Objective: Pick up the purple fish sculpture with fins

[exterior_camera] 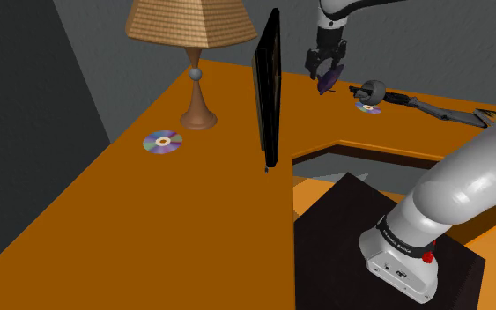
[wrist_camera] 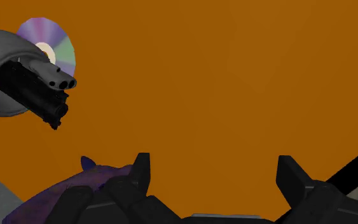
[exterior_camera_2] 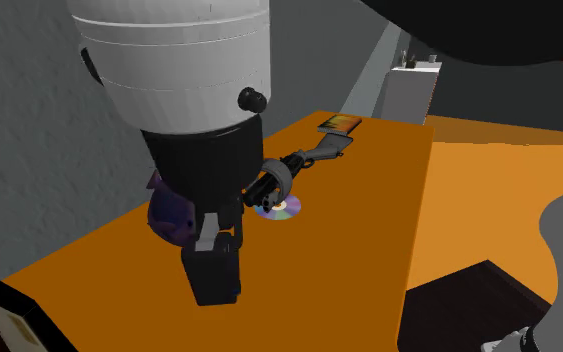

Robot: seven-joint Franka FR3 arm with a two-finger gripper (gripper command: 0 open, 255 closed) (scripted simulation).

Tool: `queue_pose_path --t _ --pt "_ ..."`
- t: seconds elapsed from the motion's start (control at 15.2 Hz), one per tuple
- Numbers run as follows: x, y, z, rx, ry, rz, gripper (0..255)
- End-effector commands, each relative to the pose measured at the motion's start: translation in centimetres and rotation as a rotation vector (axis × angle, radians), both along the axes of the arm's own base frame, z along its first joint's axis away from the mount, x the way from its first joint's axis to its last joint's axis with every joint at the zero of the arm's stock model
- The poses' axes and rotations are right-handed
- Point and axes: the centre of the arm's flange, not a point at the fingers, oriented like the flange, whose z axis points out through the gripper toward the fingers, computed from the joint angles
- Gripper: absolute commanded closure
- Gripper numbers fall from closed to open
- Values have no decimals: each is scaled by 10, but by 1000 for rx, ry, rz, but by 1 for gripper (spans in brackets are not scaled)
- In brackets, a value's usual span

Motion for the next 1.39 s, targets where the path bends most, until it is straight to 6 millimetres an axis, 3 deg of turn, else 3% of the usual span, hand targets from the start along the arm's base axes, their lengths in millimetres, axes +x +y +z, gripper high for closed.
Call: queue_pose_path --t 0.0,0.92,1.32 --pt "20 -21 -9 -19 9 -41 0" --pt "134 -163 -47 -141 68 -312 0" --pt "134 -163 -78 -141 68 -312 0"
